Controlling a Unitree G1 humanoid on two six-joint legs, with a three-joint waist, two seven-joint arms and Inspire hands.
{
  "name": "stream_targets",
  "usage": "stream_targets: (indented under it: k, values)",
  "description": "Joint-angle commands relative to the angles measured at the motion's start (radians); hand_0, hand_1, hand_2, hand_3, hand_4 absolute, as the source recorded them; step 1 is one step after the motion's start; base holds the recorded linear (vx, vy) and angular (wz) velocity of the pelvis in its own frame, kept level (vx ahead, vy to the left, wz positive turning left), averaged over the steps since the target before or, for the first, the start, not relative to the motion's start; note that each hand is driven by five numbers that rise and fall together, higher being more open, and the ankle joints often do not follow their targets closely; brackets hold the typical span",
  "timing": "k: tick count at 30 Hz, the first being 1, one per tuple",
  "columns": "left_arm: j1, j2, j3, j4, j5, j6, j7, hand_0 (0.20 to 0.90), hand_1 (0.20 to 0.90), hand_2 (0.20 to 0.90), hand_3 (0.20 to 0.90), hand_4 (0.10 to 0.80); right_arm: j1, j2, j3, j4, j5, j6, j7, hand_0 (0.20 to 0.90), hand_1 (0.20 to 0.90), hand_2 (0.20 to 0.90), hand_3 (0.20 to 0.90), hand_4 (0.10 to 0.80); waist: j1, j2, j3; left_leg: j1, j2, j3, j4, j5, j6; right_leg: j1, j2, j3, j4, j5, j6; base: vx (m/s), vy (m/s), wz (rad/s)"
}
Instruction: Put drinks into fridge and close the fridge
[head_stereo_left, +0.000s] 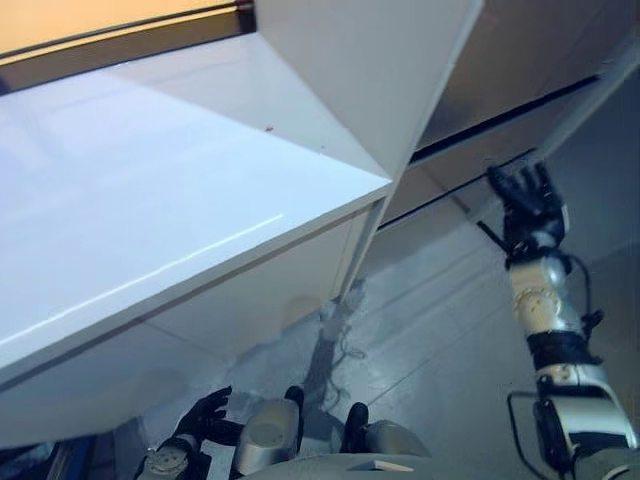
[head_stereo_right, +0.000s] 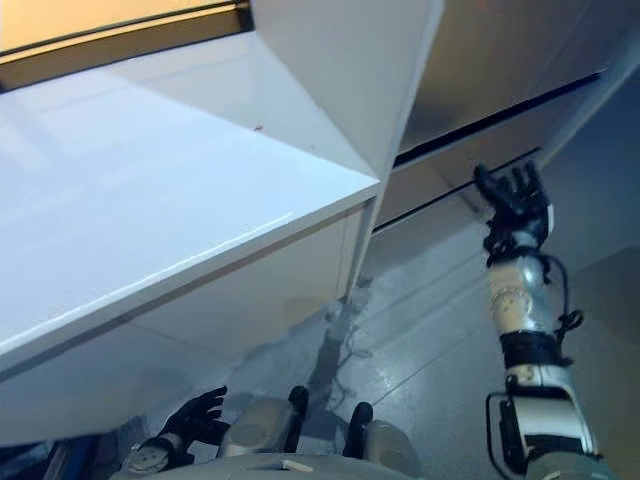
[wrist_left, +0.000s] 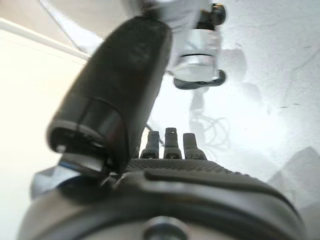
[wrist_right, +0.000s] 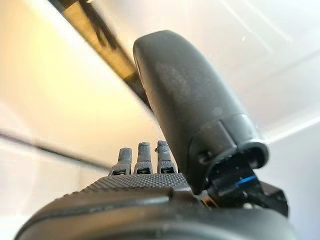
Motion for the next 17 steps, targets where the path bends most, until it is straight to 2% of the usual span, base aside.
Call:
stream_targets:
  k: [1,5,11,14,17]
  values:
    - [0.000,-0.052,0.021,-0.025,-0.068,-0.039,-0.049,0.900,0.900,0.900,0.900,0.800,0.076,-0.024,0.024,-0.036,-0.095,-0.048,0.125,0.900,0.900,0.900,0.900,0.800,-0.054,0.005,-0.109,0.020,0.016,0.053,-0.098,0.004,0.011,0.027,0.004,0.054,-0.078,0.056,0.021,-0.120,-0.112,-0.35]
    - [-0.008,-0.064,0.031,-0.023,-0.087,-0.030,-0.056,0.900,0.900,0.900,0.900,0.800,0.161,0.021,0.070,0.058,-0.149,-0.025,0.185,0.900,0.900,0.900,0.900,0.800,-0.079,0.010,-0.143,0.045,0.029,0.075,-0.157,0.029,-0.003,0.040,0.018,0.060,-0.124,0.073,0.024,-0.096,-0.085,-0.27]
    - [-0.056,-0.072,0.044,0.015,-0.094,0.024,-0.087,0.900,0.900,0.900,0.900,0.800,0.223,0.094,0.140,0.326,-0.298,0.063,0.249,0.900,0.900,0.900,0.900,0.800,-0.099,0.022,-0.173,0.082,0.050,0.104,-0.238,0.070,-0.027,0.073,0.036,0.048,-0.190,0.093,0.026,-0.106,-0.068,-0.11]
    - [-0.081,-0.087,0.046,0.070,-0.098,0.044,-0.099,0.900,0.900,0.900,0.900,0.800,0.232,0.128,0.179,0.554,-0.471,0.100,0.275,0.900,0.900,0.900,0.900,0.800,-0.097,0.027,-0.181,0.089,0.050,0.109,-0.236,0.068,-0.031,0.087,0.039,0.037,-0.213,0.098,0.023,-0.089,-0.037,-0.01]
    - [-0.083,-0.099,0.060,0.093,-0.111,0.044,-0.107,0.900,0.900,0.900,0.900,0.800,0.248,0.141,0.187,0.630,-0.496,0.107,0.299,0.900,0.900,0.900,0.900,0.800,-0.098,0.030,-0.185,0.090,0.048,0.110,-0.225,0.062,-0.030,0.091,0.039,0.034,-0.210,0.095,0.021,-0.012,-0.004,0.01]
